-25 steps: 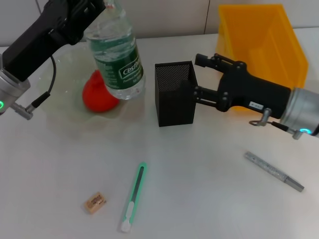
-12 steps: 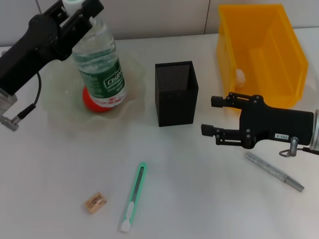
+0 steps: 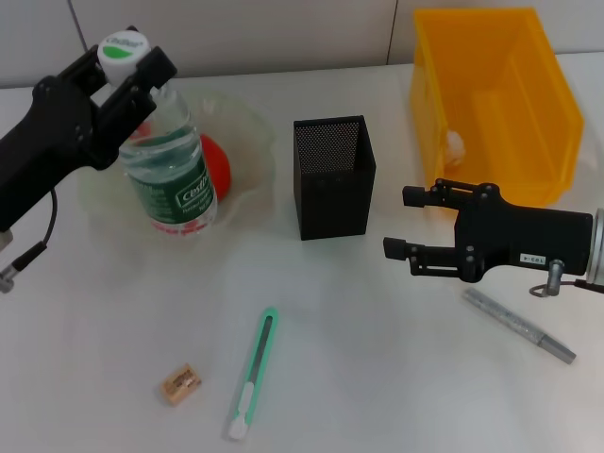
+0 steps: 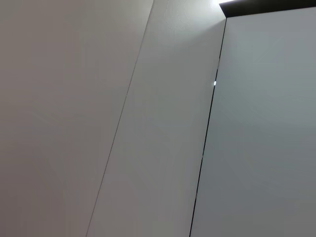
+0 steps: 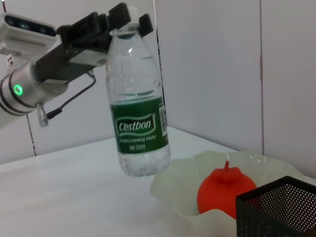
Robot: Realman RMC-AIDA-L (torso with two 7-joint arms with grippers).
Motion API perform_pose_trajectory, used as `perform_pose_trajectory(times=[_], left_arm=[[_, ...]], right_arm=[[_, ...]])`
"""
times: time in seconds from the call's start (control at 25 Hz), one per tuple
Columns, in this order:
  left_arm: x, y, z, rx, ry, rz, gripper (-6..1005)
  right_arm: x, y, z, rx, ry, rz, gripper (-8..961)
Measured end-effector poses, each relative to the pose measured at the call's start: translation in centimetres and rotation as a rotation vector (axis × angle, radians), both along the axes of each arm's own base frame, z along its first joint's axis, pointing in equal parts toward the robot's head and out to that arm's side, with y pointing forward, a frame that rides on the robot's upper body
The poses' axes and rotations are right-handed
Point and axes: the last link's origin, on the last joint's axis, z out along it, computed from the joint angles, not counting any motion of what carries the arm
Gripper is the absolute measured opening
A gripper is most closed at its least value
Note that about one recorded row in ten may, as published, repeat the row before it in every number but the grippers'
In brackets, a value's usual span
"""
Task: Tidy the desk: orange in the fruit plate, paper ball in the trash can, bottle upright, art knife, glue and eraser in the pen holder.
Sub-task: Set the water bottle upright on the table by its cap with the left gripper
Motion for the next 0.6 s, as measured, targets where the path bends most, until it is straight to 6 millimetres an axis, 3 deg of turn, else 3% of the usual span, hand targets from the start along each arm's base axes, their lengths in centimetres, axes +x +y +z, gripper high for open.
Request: perform_pose_trajectory(times=[0.6], left_arm=[[-2.2,-2.4,-0.3,0.074,0.062,0.008,446]], right_arm=[[-0.2,0.5,-0.1,0.0,-0.007,-0.007,768]])
